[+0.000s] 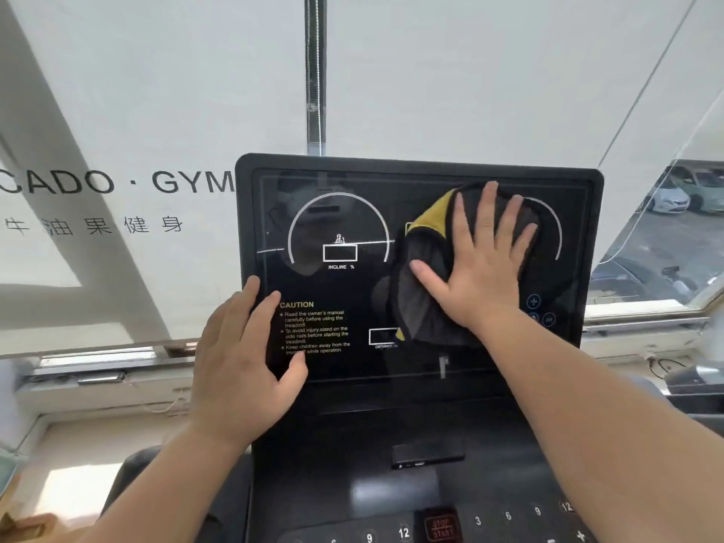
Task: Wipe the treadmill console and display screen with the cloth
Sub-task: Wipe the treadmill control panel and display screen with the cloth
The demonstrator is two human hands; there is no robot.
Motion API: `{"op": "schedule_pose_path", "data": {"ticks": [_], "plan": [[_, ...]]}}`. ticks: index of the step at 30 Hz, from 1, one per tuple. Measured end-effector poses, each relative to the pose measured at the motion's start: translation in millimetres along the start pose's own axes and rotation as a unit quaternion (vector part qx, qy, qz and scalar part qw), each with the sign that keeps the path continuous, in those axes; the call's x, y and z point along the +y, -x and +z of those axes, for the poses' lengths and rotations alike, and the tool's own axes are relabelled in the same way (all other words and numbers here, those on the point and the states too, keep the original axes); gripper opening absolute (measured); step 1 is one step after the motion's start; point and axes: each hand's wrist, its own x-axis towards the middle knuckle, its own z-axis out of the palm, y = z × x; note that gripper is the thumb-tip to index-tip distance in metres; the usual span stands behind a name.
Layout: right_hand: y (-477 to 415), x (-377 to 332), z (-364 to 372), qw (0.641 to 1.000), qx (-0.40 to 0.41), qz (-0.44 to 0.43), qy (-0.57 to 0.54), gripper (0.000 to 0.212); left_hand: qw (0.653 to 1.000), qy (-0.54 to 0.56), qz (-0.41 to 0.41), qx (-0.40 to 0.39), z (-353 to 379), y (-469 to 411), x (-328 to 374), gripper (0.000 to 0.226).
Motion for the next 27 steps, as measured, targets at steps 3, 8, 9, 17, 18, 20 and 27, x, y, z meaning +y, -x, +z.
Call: {"op": "schedule_pose_path", "data": {"ticks": [3, 8, 9, 17, 18, 20, 27], "plan": [[-6, 13, -8, 0.993, -0.024, 0.106, -0.040, 0.115, 0.999, 0.025, 0.015, -0.033, -7, 3, -6, 0.074], [-35, -57, -23, 0.981, 0.006, 0.167, -0.096, 0.130, 0.988, 0.137, -0.022, -0.066, -20, 10, -13, 0.080], [-38, -75, -24, 0.986, 0.011, 0.147, -0.083, 0.128, 0.982, 0.173, -0.037, -0.068, -24, 10, -13, 0.080], [-17, -172, -13, 0.988, 0.037, -0.151, -0.023, 0.082, 0.974, 0.203, -0.053, -0.081, -38, 6, -15, 0.082], [-16, -168, -10, 0.985, 0.042, -0.165, -0.020, 0.080, 0.974, 0.204, -0.049, -0.082, -37, 6, -15, 0.083], [-13, -152, -7, 0.981, 0.057, -0.183, -0.017, 0.082, 0.973, 0.210, -0.044, -0.083, -36, 6, -16, 0.083], [-8, -53, -1, 0.994, 0.032, 0.079, -0.067, 0.093, 0.965, 0.238, -0.074, -0.087, -35, 8, -21, 0.080]]}}
